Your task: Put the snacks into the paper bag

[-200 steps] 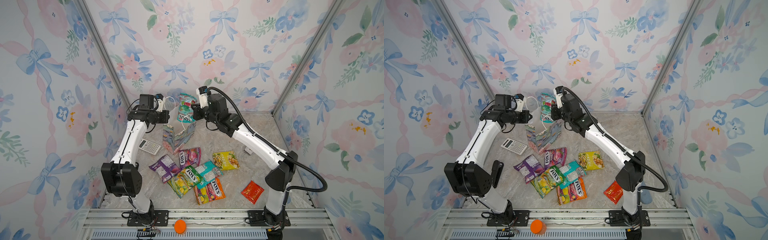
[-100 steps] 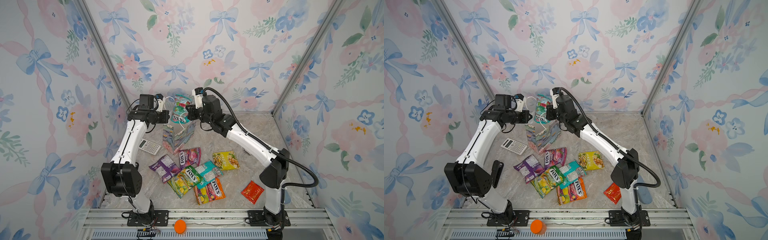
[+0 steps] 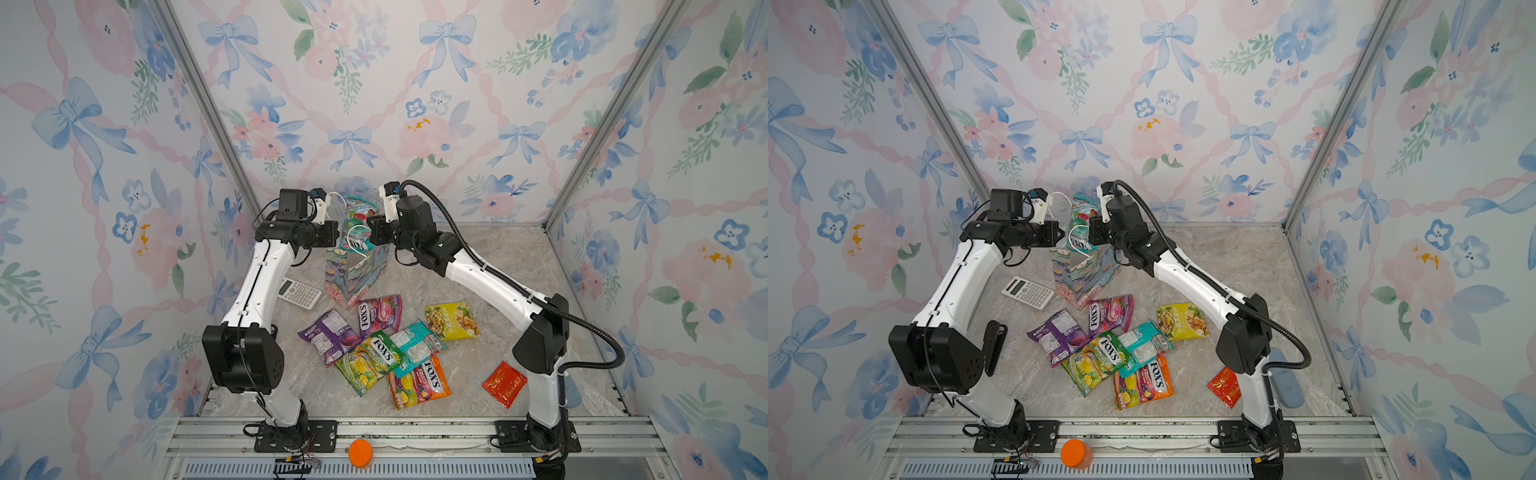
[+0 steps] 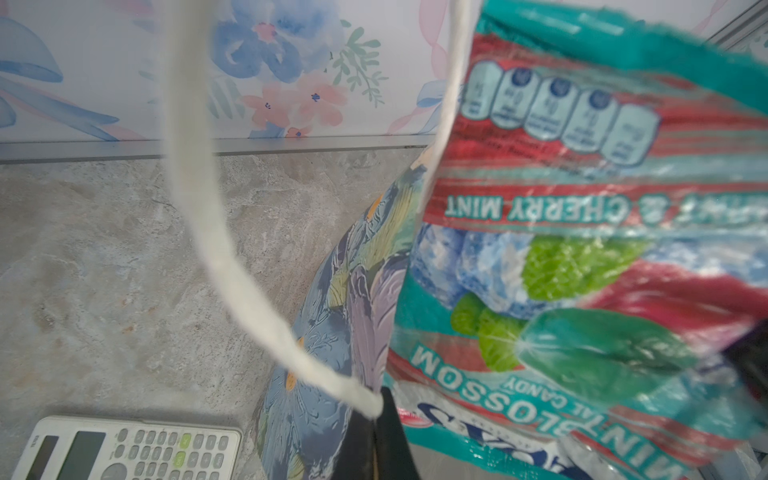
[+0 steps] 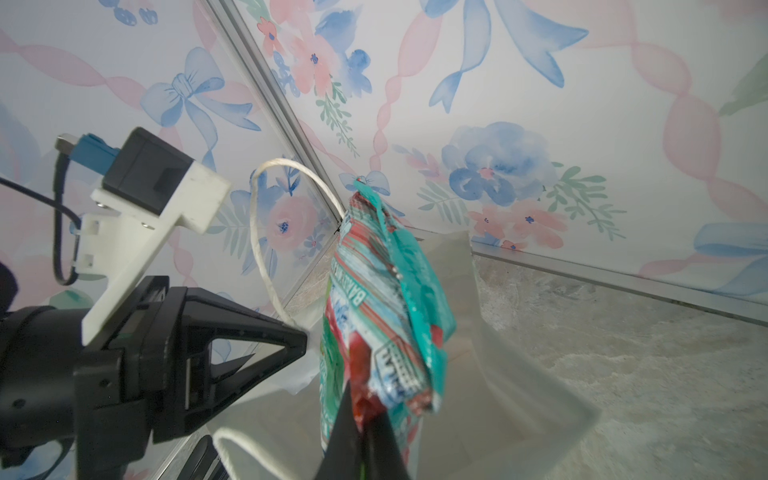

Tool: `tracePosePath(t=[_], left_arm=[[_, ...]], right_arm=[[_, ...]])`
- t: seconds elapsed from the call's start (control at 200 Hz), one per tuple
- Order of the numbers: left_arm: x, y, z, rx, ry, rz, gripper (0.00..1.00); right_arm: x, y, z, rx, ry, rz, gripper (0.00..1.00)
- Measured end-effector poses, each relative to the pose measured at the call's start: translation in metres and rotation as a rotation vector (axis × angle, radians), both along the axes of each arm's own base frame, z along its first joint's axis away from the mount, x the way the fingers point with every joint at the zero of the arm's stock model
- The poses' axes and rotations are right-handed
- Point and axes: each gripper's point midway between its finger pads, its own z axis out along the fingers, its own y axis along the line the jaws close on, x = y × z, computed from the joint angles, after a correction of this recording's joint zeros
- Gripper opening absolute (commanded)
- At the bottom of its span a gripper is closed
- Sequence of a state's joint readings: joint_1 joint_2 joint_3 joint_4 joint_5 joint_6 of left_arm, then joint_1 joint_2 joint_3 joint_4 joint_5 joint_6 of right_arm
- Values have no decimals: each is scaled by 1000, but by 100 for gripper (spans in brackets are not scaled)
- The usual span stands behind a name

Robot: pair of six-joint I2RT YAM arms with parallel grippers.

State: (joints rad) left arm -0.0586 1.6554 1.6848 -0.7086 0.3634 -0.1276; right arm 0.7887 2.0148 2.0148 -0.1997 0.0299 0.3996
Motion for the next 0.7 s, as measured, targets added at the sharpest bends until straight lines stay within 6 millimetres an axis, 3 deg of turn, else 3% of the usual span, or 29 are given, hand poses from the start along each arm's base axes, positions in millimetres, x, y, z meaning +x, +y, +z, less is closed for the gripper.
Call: tracePosePath(t=[0.23,0.55,0.7], left_arm=[[0,0,0,0,0,0,0],[1,0,1,0,-3,1,0],[1,0,0,0,-3,1,0]], right_arm=[[-7,-7,-16,-12,30,-4,0],[-15,-15,-12,36,39,-14,0],[-15,-15,-19,57,54,-23,0]])
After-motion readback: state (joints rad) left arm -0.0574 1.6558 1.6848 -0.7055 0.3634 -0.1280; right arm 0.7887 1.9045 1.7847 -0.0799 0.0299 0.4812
